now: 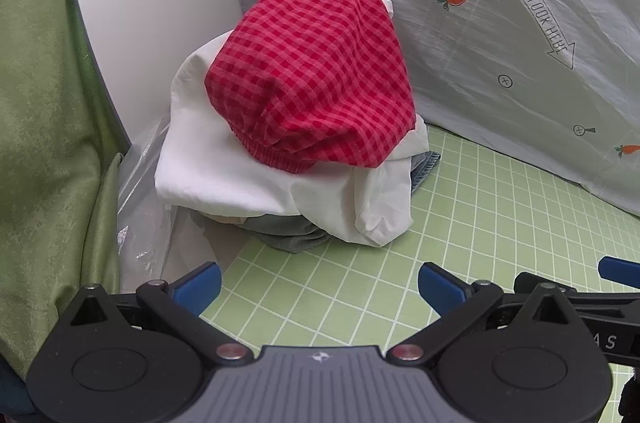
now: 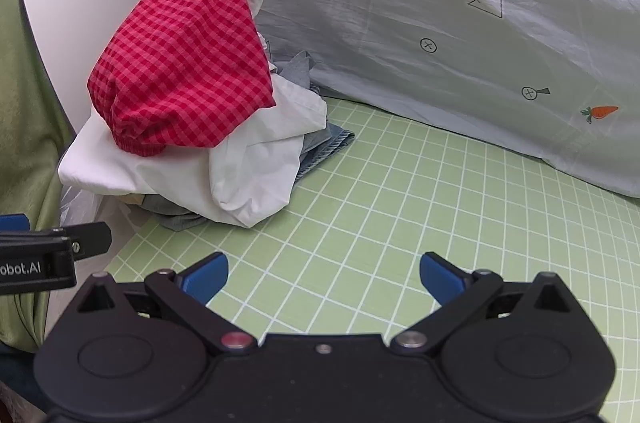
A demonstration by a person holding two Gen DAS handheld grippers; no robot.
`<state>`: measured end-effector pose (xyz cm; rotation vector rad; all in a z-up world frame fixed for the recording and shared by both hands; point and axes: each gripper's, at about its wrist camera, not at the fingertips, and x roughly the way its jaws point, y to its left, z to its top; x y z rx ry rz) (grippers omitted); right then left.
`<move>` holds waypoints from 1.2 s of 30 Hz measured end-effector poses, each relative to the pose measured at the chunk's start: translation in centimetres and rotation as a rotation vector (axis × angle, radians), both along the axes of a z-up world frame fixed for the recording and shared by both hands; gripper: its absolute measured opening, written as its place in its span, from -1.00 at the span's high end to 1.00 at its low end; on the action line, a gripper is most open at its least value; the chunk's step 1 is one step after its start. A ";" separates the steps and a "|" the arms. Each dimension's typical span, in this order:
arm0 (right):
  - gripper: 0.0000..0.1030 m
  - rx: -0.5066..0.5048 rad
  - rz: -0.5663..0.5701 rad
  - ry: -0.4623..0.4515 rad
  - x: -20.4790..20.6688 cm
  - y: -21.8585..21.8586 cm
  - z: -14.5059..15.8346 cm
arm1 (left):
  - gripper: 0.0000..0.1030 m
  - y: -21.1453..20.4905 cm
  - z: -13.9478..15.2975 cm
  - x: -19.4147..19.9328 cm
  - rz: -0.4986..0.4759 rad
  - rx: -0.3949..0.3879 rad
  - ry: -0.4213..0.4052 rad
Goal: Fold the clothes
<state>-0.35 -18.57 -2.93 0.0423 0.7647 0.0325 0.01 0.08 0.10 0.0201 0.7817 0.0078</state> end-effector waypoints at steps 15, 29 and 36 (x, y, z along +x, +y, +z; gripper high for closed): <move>-1.00 -0.013 0.014 0.002 -0.1 0.4 -0.1 | -1.00 0.0 -0.4 0.2 -0.008 -0.016 0.004; -1.00 -0.005 0.024 -0.001 0.0 0.3 -0.3 | -1.00 -0.2 -0.5 0.3 -0.009 -0.012 0.015; -1.00 -0.006 0.021 0.001 0.0 0.3 -0.4 | -1.00 -0.3 -0.5 0.4 -0.018 -0.011 0.020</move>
